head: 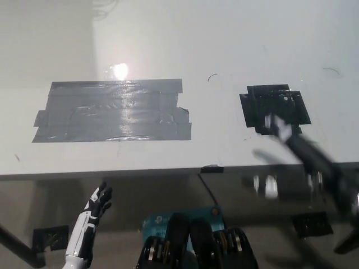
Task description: A stapler is kept on the black spot marked on the desk infront of the robot. The robot picks up the stapler using its right hand and passes it to a person
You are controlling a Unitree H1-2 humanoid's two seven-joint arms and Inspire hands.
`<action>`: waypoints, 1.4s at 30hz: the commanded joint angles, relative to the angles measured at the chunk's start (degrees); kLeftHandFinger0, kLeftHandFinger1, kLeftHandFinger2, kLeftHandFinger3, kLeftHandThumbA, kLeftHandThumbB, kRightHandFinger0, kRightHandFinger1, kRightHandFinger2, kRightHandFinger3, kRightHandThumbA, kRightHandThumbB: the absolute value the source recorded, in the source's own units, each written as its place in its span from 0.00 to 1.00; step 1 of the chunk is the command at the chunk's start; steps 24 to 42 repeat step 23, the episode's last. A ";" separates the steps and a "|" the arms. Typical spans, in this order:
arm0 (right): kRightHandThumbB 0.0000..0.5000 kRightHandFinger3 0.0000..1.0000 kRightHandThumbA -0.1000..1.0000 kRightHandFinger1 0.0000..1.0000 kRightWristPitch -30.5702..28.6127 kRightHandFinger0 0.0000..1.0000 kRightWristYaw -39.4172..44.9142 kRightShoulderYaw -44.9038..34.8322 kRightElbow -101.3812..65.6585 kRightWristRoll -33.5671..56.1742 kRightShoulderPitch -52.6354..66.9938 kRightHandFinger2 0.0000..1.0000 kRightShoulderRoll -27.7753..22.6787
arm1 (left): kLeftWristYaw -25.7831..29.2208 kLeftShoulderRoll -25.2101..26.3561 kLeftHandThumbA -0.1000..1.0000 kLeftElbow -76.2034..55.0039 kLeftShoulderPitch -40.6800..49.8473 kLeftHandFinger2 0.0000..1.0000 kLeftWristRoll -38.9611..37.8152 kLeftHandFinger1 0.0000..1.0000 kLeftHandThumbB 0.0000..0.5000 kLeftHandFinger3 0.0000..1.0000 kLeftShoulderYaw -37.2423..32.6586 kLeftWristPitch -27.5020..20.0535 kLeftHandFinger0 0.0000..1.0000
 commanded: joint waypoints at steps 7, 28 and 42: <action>0.42 1.00 1.00 1.00 -20.55 1.00 -6.66 -6.62 -6.75 -3.06 25.18 1.00 14.06 | -2.66 0.52 1.00 -0.86 1.99 1.00 -2.89 1.00 0.99 1.00 -0.65 -1.31 1.00; 0.69 1.00 1.00 1.00 -27.65 1.00 -2.88 -14.46 22.13 -1.60 23.63 1.00 21.78 | -2.78 -0.13 1.00 -1.92 6.03 1.00 -2.98 1.00 0.97 1.00 -1.04 -3.20 1.00; 0.69 1.00 1.00 1.00 -27.65 1.00 -2.88 -14.46 22.13 -1.60 23.63 1.00 21.78 | -2.78 -0.13 1.00 -1.92 6.03 1.00 -2.98 1.00 0.97 1.00 -1.04 -3.20 1.00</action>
